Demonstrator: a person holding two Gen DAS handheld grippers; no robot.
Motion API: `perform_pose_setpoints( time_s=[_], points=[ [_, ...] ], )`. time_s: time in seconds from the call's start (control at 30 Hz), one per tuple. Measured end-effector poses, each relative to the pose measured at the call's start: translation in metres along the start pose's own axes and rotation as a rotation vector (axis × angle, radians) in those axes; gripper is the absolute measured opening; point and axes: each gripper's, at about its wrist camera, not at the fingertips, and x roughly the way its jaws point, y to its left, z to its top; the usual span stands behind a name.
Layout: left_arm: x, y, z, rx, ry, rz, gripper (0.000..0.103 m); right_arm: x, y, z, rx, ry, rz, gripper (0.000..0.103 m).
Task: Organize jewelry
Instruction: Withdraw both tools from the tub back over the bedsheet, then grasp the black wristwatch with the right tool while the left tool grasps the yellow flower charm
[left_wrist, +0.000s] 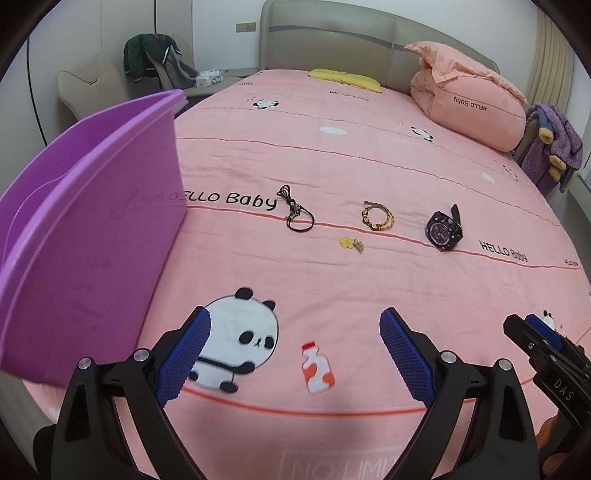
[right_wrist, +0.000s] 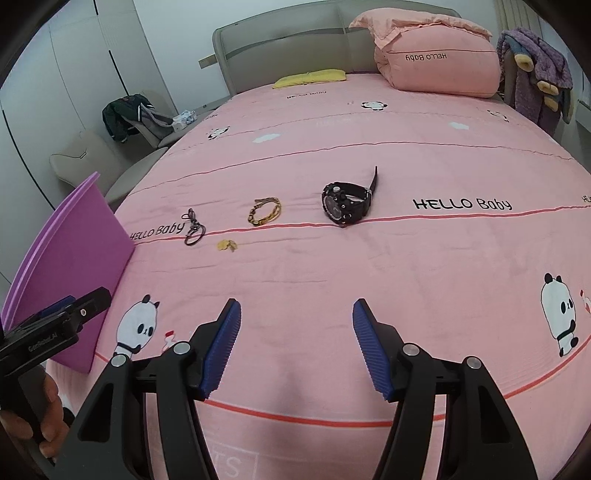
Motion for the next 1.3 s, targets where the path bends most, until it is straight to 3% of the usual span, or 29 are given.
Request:
perform_pose_setpoints(
  time_s=[0.27,0.67,1.3],
  points=[
    [0.059,-0.021,0.013,-0.005,0.047,0.017,0.091,0.054,-0.025,0.026,0.000,0.022,-0.009,0.065],
    [0.130,-0.054,0.034,0.008,0.029,0.033,0.091,0.133,-0.058,0.061,0.018,0.044,-0.024,0.074],
    [0.176,-0.072,0.040,0.020,0.025,0.085,0.091,0.196,-0.064,0.098,-0.010,0.078,-0.044,0.075]
  ],
)
